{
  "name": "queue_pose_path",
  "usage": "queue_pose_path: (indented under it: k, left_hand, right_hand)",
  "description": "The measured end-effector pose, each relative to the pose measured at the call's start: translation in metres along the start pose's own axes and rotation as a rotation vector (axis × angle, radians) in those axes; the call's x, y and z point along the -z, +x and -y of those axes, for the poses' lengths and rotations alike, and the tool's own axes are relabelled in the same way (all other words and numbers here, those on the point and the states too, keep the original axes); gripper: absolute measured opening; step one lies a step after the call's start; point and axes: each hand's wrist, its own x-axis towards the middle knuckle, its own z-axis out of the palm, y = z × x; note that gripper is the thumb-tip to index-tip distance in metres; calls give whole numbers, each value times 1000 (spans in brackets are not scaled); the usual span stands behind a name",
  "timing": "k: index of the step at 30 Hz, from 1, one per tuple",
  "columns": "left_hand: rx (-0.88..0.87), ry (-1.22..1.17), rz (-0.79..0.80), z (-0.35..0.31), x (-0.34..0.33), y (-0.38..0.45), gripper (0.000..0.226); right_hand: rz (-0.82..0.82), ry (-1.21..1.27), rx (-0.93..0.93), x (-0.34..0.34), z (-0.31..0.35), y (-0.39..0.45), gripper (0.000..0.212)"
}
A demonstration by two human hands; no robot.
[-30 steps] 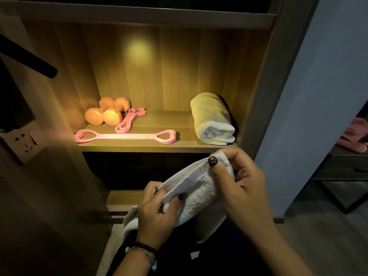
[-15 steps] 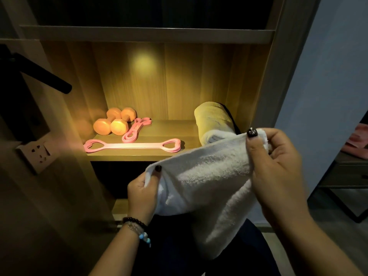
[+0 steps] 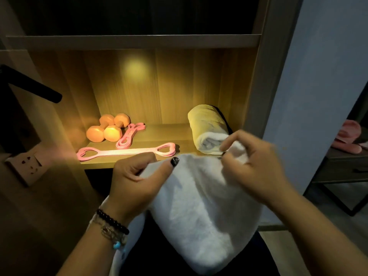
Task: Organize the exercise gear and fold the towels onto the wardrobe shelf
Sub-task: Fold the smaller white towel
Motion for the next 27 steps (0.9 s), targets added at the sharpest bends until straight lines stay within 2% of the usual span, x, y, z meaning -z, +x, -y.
queue_pose_path:
  k: [3,4,9,11,15,19,21,23,25,27]
  left_hand:
    - [-12,74,34,2,-4,-14,54]
    - [-11,88,43,3,-4,-19,53]
    - [57,108,108,6,-11,-46,58]
    - [54,143,129,7,-14,-53,57]
    - [86,137,196,10,-15,-61,63]
    - [137,75,219,9,-13,-67,56]
    - [192,43,211,9,-11,-66,58]
    - [248,70,217,12,-8,-65,61]
    - [283,157,246,15,-8,-61,62]
    - [303,281,331,19,-13,-53,52]
  right_hand:
    - [233,-125,-19,-12,1,-9,40]
    - [283,-196,-24,-16,0,-12,44]
    - [262,-311,-1,-32,1,-23,17]
    - [341,-301,-51,-40,2,-27,20]
    - [657,-62,-210,-60,-2,-35,39]
    - [866,280,-342,-66,-21,-33,19]
    - [920,355,-432,-60,-31,-36,17]
    - [801,341,-429,-54,-40,-43,19]
    - [533,255,-376,-45,-45,-46,22]
    - [274,70,-281,-34,-46,-40,22]
